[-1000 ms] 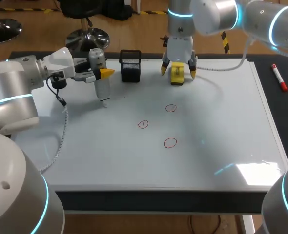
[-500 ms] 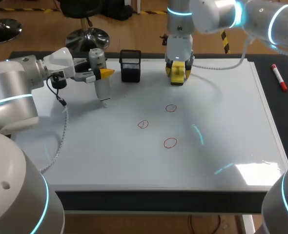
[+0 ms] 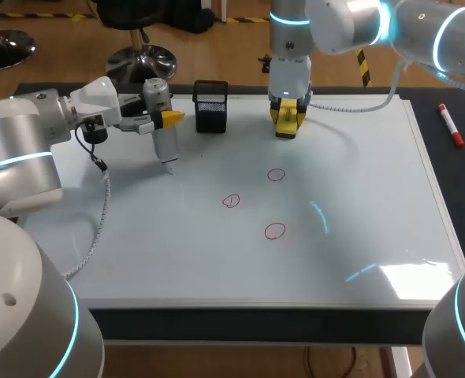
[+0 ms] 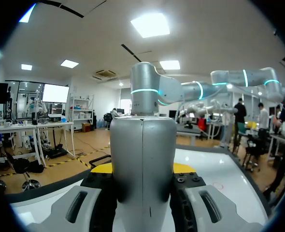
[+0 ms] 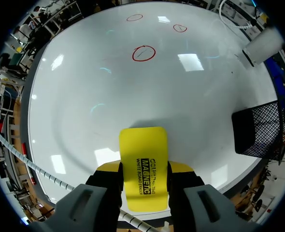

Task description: Pick up the inspection probe, press it on each red-marked spot on the whiteboard one by one, put down the probe, pick up the eraser, and wipe off all the red marks.

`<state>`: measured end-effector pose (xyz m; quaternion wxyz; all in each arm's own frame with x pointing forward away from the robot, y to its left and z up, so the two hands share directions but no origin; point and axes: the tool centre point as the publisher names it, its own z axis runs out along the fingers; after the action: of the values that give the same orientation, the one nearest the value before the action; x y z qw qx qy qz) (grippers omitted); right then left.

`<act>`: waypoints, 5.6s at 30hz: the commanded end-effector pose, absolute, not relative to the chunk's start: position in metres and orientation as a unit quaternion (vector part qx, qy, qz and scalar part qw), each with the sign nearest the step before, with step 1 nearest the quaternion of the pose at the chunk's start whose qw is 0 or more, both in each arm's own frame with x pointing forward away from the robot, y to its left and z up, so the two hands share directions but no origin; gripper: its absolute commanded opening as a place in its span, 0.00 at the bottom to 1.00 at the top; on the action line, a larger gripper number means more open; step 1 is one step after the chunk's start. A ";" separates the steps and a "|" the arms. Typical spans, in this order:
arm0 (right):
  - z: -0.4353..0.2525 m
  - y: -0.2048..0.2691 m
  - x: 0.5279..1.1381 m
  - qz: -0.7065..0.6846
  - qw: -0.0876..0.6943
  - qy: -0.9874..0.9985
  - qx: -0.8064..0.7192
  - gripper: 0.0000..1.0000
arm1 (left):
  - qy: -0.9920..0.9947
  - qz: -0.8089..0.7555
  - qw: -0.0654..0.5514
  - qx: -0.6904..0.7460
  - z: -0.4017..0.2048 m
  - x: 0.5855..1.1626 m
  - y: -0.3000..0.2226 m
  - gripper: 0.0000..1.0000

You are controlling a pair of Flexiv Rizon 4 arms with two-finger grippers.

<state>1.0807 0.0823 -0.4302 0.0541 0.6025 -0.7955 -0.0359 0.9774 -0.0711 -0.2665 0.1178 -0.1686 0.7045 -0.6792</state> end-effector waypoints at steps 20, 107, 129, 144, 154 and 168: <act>-0.381 0.080 1.064 -0.030 0.039 -0.796 0.603 0.00 | 0.704 -0.680 0.118 -0.169 -0.266 0.977 -0.071 0.00; -0.335 -0.060 0.958 -0.012 -0.002 -0.891 0.454 0.00 | 0.704 -0.680 0.118 -0.169 -0.266 0.977 -0.071 0.00; -0.335 -0.060 0.958 -0.012 -0.002 -0.891 0.454 0.00 | 0.704 -0.680 0.118 -0.169 -0.266 0.977 -0.071 0.00; -0.335 -0.060 0.958 -0.012 -0.002 -0.891 0.454 0.00 | 0.709 -0.681 0.110 -0.149 -0.259 0.957 -0.086 0.00; -0.335 -0.060 0.958 -0.012 -0.002 -0.891 0.454 0.00 | 0.704 -0.691 0.104 -0.127 -0.250 0.926 -0.103 0.00; -0.335 -0.060 0.958 -0.012 -0.002 -0.891 0.454 0.00 | 0.704 -0.700 0.069 -0.096 -0.255 0.900 -0.144 0.00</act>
<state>0.9577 -0.0594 -0.3357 -0.0030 0.4529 -0.8914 -0.0129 0.8960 -0.1388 -0.2525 0.0709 -0.0978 0.7050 -0.6988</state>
